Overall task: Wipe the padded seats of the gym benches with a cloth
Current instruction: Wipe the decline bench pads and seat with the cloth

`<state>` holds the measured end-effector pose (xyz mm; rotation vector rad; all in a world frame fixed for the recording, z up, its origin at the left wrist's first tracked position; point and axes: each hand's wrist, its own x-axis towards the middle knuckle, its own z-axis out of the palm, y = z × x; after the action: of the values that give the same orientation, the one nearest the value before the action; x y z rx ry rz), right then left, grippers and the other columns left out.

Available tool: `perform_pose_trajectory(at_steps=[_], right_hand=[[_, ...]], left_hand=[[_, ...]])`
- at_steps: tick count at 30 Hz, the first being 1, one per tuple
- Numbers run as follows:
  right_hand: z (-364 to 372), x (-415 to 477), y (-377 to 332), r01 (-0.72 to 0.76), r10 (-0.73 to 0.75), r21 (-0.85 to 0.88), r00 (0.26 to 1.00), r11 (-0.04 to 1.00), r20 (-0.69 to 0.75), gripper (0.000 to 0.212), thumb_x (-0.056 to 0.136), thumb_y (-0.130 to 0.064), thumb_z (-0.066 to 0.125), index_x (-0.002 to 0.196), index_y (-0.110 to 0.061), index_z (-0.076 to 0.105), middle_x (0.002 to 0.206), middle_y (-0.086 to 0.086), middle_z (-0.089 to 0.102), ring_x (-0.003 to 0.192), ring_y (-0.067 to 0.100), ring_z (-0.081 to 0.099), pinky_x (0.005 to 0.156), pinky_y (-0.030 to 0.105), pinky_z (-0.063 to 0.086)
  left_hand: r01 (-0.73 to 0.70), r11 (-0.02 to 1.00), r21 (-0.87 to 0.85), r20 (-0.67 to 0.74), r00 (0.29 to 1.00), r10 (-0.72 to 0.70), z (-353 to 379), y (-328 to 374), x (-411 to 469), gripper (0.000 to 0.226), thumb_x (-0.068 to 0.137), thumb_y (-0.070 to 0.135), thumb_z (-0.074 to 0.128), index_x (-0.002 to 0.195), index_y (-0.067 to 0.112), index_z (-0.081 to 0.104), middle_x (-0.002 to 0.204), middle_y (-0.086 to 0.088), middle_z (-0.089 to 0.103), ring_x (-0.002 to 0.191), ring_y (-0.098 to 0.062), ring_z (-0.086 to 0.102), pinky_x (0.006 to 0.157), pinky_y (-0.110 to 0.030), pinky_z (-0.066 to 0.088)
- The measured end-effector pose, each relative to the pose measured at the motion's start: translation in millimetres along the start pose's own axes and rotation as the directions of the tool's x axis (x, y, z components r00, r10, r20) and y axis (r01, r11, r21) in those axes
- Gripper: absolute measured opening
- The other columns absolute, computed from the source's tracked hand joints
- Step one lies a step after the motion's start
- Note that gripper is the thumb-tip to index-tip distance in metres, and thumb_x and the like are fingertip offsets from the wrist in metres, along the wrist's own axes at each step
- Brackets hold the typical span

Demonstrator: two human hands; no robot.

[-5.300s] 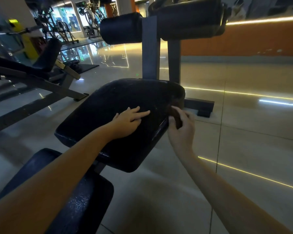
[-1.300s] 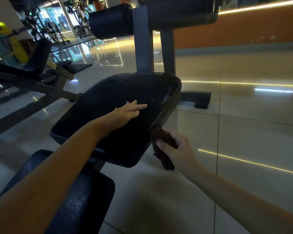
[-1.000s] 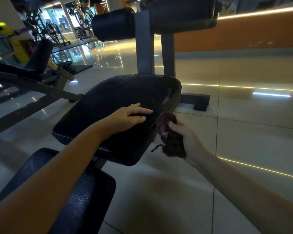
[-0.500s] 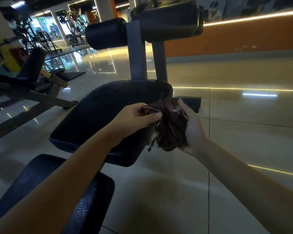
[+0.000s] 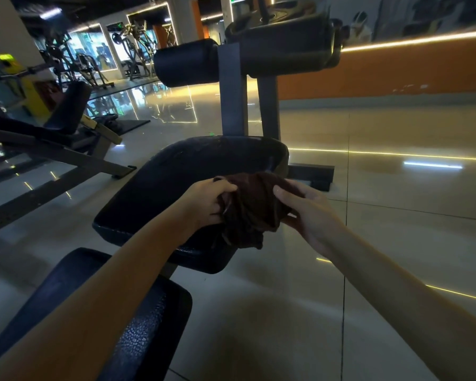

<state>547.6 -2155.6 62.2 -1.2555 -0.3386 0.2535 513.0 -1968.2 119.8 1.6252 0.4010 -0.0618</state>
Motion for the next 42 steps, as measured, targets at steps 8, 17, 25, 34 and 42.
perform_pose_trajectory(at_steps=[8,17,25,34,42], right_hand=[[7.0,0.5,-26.8,0.049,-0.045,0.134,0.999,0.990,-0.029,0.023,0.101,-0.022,0.050,0.119,-0.024,0.065,0.109,0.000,0.072,0.101,0.016,0.069,0.076,0.027,0.057],[0.8,0.8,-56.2,0.142,-0.135,-0.185,0.990,0.972,0.049,0.033,0.092,-0.031,0.062,0.123,-0.039,0.061,0.125,-0.001,0.055,0.116,0.021,0.056,0.098,0.039,0.052],[-13.8,3.0,-74.5,0.226,-0.165,-0.345,0.966,0.911,0.198,0.041,0.079,-0.042,0.064,0.120,-0.044,0.063,0.125,-0.002,0.056,0.114,0.021,0.058,0.093,0.038,0.054],[-23.7,13.8,-72.3,0.266,-0.268,-0.592,0.959,0.760,0.088,0.030,0.083,-0.048,0.068,0.110,-0.037,0.067,0.112,-0.008,0.066,0.105,0.013,0.062,0.091,0.038,0.055],[-25.2,14.7,-46.7,0.201,-0.134,-0.606,0.979,0.769,0.154,0.056,0.070,-0.065,0.072,0.115,-0.037,0.054,0.117,-0.005,0.058,0.104,0.014,0.063,0.083,0.031,0.056]], left_hand=[[0.002,1.000,0.028,0.287,0.958,-0.010,-1.8,8.0,-9.3,0.059,0.077,0.032,0.065,0.130,0.006,0.055,0.126,-0.013,0.064,0.113,-0.030,0.064,0.097,-0.044,0.051],[-0.159,0.950,0.267,0.510,0.860,0.001,0.9,6.5,-10.1,0.053,0.081,0.025,0.073,0.132,0.027,0.057,0.129,-0.003,0.063,0.118,-0.023,0.062,0.099,-0.039,0.051],[-0.158,0.980,0.121,0.611,0.790,0.052,-0.5,7.5,-10.6,0.061,0.071,0.030,0.071,0.123,0.006,0.051,0.073,0.005,0.054,0.058,-0.006,0.043,0.056,-0.018,0.035],[-0.377,0.753,0.539,0.453,0.884,0.118,8.2,35.5,-18.8,0.028,0.092,0.032,0.064,0.111,0.013,0.070,0.101,0.000,0.075,0.095,-0.014,0.071,0.095,-0.036,0.053],[-0.334,0.848,0.412,0.312,0.926,0.214,16.3,35.8,-8.5,0.026,0.098,0.037,0.053,0.112,0.020,0.066,0.111,-0.006,0.070,0.107,-0.025,0.065,0.098,-0.045,0.050]])
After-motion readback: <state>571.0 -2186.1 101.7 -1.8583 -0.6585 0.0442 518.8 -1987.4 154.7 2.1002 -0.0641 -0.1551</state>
